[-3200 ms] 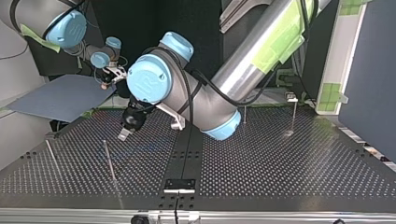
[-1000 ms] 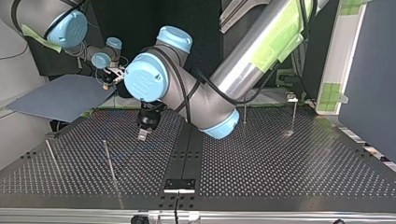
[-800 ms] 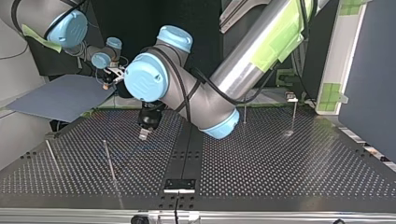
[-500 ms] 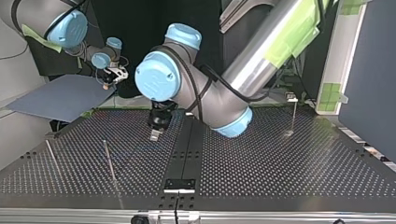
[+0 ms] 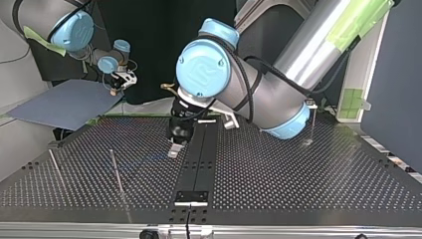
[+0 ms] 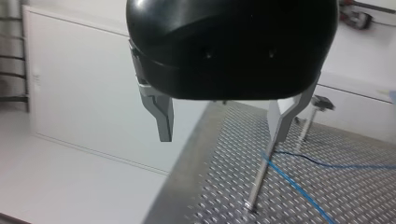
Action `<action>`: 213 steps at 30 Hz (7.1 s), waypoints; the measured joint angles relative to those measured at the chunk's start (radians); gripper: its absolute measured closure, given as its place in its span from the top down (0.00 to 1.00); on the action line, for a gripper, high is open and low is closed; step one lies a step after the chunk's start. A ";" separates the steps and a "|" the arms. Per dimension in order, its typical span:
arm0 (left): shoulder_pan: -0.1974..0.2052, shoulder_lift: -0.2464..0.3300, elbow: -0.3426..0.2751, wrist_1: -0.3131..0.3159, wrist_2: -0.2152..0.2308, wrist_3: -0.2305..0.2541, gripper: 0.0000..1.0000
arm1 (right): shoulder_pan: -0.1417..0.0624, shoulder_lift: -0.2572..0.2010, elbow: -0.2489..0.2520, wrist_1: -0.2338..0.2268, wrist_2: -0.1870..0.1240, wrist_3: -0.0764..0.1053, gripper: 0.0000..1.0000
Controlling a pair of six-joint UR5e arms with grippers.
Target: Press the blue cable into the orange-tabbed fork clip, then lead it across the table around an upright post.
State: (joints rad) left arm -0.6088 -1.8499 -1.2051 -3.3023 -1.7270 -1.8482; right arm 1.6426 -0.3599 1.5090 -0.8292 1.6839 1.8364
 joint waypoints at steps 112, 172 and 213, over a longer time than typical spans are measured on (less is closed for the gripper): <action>0.058 0.101 -0.964 0.964 0.018 -0.061 1.00 | 0.019 0.000 -0.001 0.015 -0.033 -0.020 0.02; 0.067 -0.106 -1.228 1.307 0.019 0.035 1.00 | 0.018 0.000 0.000 0.027 -0.044 -0.021 0.02; 0.067 -0.106 -1.228 1.307 0.019 0.035 1.00 | 0.018 0.000 0.000 0.027 -0.044 -0.022 0.02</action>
State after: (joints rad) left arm -0.5419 -1.9563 -2.4328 -1.9949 -1.7080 -1.8131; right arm 1.6605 -0.3599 1.5088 -0.8027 1.6399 1.8149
